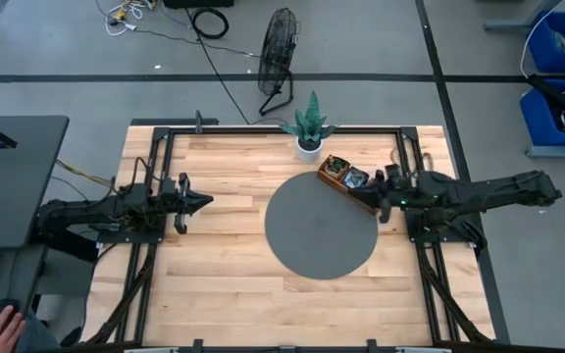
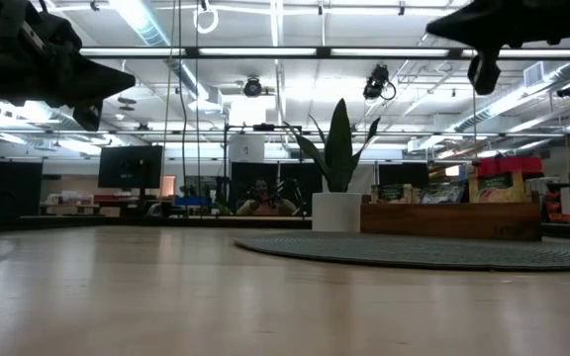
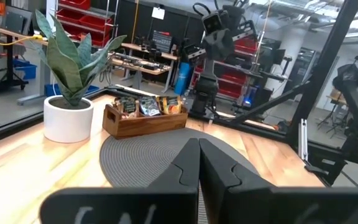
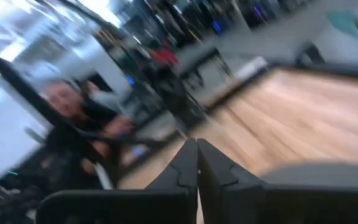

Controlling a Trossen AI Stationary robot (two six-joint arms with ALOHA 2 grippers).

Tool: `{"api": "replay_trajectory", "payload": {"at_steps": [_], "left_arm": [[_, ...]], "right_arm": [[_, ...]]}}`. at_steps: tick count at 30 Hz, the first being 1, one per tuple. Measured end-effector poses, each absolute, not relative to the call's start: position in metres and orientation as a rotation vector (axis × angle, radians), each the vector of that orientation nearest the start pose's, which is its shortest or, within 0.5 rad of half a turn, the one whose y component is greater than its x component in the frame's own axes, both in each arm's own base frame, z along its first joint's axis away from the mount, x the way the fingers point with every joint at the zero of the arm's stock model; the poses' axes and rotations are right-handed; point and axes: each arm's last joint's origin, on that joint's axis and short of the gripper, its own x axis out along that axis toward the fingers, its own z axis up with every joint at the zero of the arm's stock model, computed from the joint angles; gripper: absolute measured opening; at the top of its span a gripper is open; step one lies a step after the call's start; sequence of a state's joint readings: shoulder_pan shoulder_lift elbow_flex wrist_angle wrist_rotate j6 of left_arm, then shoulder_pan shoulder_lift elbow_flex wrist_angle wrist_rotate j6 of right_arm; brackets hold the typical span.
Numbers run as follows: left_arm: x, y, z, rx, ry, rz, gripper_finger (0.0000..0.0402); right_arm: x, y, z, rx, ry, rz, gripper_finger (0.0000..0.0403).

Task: Pick & Place Tea
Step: Return to Home Position

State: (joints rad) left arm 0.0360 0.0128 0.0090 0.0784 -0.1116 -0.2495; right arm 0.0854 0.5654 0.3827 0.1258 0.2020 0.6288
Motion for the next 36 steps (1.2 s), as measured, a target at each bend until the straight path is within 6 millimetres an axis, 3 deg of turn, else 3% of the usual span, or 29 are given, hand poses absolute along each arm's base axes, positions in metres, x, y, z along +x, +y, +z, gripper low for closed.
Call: {"api": "replay_trajectory", "payload": {"at_steps": [10,19,28,36], "left_arm": [[0.097,0.007,0.173,-0.252,-0.096,0.136,0.0003],[0.097,0.007,0.174,-0.252,-0.097,0.135,0.0003],[0.097,0.007,0.173,-0.252,-0.095,0.134,0.0003],[0.097,0.007,0.173,-0.252,-0.094,0.135,0.0003]], "right_arm": [[0.102,0.004,0.260,0.476,-0.284,-0.090,0.0002],[0.066,-0.001,0.259,0.392,-0.345,-0.118,0.0002],[0.069,-0.003,0.247,0.262,-0.220,-0.219,0.0002],[0.081,0.001,0.226,0.263,-0.237,-0.129,0.0002]]}}
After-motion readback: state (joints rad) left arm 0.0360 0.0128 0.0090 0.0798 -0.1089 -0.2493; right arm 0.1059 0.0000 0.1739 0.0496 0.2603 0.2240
